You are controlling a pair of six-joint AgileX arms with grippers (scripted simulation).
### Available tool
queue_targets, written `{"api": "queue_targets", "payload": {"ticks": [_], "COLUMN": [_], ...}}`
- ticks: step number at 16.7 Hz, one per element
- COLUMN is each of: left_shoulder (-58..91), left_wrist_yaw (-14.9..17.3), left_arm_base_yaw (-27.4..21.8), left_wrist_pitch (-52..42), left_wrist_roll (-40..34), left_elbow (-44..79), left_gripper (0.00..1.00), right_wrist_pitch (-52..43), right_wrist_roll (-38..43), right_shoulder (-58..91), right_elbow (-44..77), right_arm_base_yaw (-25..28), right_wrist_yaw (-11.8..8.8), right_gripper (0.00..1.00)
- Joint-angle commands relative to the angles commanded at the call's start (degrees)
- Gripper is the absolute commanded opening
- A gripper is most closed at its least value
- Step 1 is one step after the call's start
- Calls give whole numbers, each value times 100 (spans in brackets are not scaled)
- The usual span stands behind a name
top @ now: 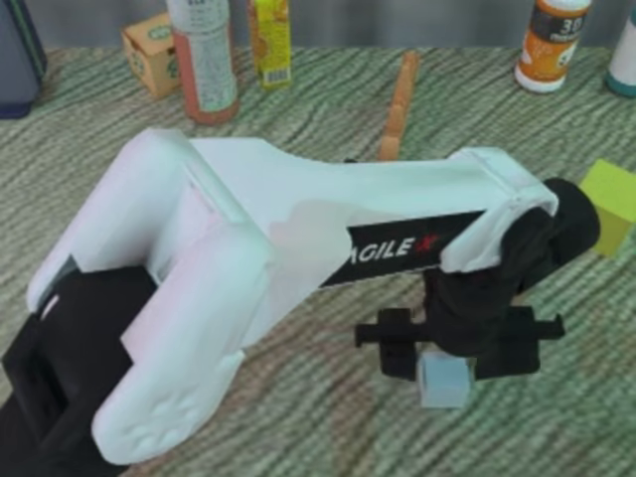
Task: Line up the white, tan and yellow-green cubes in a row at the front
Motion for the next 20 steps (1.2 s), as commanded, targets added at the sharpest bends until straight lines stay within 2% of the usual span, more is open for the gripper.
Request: {"api": "queue_targets", "payload": {"ticks": [1, 2, 11, 17, 20], "left_shoulder": [0, 0, -5, -224, -308], "left_wrist_yaw": [0, 0, 1, 2, -4], "left_arm_base_yaw": [0, 0, -4, 64, 84], "left_wrist_pitch": [0, 0, -20, -1149, -1379], "left_wrist_roll": [0, 0, 3, -41, -34], "left_elbow": [0, 0, 20, 866, 1072], "left_gripper": [98, 100, 100, 100, 100], "right_wrist_pitch": [0, 0, 0, 0, 0], "right_wrist_roll": [0, 0, 0, 0, 0], "right_shoulder": [0, 0, 0, 0, 0], "right_elbow": [0, 0, 0, 0, 0], "right_arm_base_yaw": [0, 0, 0, 0, 0], "right_wrist_yaw": [0, 0, 0, 0, 0], "right_gripper": [100, 100, 100, 100, 100]}}
